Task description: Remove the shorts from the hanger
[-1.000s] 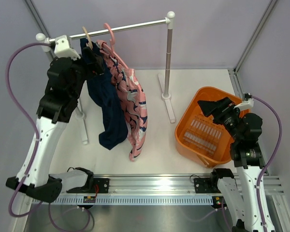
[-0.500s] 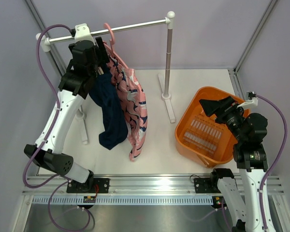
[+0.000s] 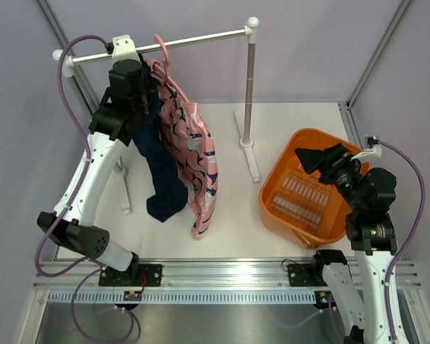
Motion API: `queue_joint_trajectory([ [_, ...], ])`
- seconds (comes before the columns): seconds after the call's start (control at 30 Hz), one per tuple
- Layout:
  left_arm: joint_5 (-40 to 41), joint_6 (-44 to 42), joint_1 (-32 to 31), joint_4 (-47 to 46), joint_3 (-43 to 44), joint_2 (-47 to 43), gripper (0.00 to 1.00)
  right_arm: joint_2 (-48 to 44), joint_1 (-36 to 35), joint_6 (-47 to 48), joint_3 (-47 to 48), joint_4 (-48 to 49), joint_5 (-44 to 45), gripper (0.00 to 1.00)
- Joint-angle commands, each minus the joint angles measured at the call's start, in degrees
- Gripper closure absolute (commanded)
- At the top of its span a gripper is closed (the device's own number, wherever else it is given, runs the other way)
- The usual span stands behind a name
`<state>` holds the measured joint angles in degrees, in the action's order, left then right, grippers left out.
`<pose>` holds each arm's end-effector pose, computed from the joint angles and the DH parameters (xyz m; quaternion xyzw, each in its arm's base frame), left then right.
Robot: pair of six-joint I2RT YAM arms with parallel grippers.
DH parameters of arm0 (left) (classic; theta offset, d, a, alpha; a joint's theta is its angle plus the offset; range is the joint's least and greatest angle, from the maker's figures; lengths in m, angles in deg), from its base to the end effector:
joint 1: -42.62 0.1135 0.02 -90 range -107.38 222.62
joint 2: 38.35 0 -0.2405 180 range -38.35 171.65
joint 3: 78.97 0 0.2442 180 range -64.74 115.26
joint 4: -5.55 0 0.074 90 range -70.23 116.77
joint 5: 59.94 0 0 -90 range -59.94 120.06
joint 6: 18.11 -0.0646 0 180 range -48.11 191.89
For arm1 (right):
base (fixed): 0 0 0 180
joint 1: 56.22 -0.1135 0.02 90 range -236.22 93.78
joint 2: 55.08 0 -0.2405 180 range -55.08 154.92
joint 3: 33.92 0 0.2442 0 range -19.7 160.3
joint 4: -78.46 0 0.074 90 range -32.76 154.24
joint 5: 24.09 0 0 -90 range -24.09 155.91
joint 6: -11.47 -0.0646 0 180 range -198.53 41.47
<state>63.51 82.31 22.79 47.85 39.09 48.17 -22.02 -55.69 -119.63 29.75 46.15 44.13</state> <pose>0.3311 -0.0816 0.4574 -0.1224 0.7503 0.0546 0.6474 0.1628 0.0225 0.3651 0.1274 0.7054 0.3643 0.5946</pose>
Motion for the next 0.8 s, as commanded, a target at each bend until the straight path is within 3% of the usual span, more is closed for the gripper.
queue_joint_trajectory([
  [0.0, 1.4, -0.6, 0.1, -2.4, 3.2, 0.6, 1.0, -0.5, 0.3, 1.1, 0.3, 0.2, -1.2, 0.0],
  [0.4, -1.5, -2.7, -1.6, 2.7, 12.7, -4.1, 1.0, 1.2, 0.3, 2.7, 0.1, 1.0, -2.6, 0.01],
  [0.53, -1.8, -1.7, -2.7, 9.8, 16.9, -4.7, 1.0, 1.6, 0.3, 3.2, 0.1, 1.2, -2.6, 0.01],
  [0.6, -1.4, -0.8, -3.4, 11.3, 16.1, -5.9, 1.0, 2.0, 0.3, 3.3, 0.3, 1.2, -3.1, 0.0],
  [0.77, -4.4, 2.3, -4.4, 11.6, 3.6, -15.7, 1.0, 2.8, 0.3, 5.3, 1.6, 1.4, -8.2, 0.0],
])
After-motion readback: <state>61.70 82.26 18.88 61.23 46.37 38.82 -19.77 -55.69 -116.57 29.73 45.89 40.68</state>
